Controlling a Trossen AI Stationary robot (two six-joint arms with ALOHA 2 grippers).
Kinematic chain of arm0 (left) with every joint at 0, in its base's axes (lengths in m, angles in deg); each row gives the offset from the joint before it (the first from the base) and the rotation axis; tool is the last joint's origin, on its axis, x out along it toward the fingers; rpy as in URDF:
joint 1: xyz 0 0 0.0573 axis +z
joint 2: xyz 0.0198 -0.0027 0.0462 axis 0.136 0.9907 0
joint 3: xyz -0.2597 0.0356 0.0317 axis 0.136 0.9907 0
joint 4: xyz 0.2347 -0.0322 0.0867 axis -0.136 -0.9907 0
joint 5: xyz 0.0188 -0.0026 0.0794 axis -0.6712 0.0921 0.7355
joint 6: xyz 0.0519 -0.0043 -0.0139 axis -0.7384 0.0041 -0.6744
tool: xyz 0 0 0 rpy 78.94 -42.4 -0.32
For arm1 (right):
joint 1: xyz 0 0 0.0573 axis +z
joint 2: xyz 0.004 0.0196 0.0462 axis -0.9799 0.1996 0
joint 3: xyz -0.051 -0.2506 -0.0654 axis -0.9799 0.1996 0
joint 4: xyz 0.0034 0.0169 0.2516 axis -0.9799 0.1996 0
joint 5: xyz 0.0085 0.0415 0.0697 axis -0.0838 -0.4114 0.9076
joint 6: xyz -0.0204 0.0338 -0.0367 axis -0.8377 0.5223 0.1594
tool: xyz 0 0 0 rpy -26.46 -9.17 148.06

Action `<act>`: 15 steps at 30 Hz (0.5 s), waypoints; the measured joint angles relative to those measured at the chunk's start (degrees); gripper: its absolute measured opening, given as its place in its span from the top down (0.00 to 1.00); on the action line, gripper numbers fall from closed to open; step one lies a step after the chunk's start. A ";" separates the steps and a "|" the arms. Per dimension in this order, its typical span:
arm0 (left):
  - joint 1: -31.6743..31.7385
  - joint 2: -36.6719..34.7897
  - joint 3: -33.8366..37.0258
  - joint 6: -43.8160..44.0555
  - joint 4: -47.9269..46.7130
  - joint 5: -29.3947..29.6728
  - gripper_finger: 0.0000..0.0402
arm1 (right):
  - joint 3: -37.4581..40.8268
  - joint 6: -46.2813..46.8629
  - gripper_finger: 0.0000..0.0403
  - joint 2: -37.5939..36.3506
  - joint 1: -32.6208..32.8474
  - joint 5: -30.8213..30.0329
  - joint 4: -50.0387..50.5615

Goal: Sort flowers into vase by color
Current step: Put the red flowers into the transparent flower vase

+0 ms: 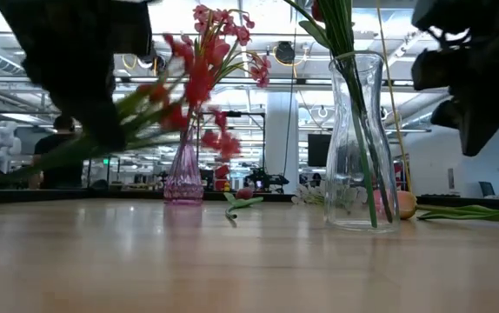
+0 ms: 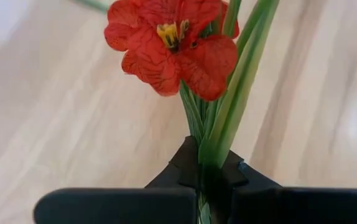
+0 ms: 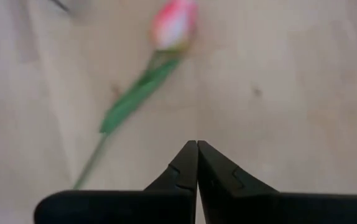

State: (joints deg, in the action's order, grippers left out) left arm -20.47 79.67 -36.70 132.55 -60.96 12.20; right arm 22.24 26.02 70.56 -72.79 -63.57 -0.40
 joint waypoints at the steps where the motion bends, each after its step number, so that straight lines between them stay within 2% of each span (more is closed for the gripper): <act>1: -0.20 -0.72 0.02 -0.29 0.40 1.03 0.98 | 1.39 1.52 1.00 -1.19 1.61 -0.02 -2.19; 4: -1.09 -2.42 0.01 -1.38 4.04 4.46 0.98 | 5.71 5.31 1.00 -4.57 5.58 0.01 -8.13; 7: -2.89 -3.81 -0.01 -3.10 10.84 12.31 0.98 | 8.92 8.32 1.00 -7.51 8.90 -0.19 -12.82; 10: -5.22 -5.14 -0.01 -8.57 17.38 20.74 0.98 | 10.90 10.82 1.00 -9.87 12.22 -2.18 -14.44; 15: -9.83 -7.20 -0.07 -14.61 24.82 31.17 0.98 | 12.83 13.23 1.00 -12.97 18.13 -2.93 -14.27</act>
State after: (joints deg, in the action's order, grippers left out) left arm -30.30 72.47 -36.76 117.94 -36.14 43.37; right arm 35.08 39.25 57.58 -54.66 -66.50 -14.67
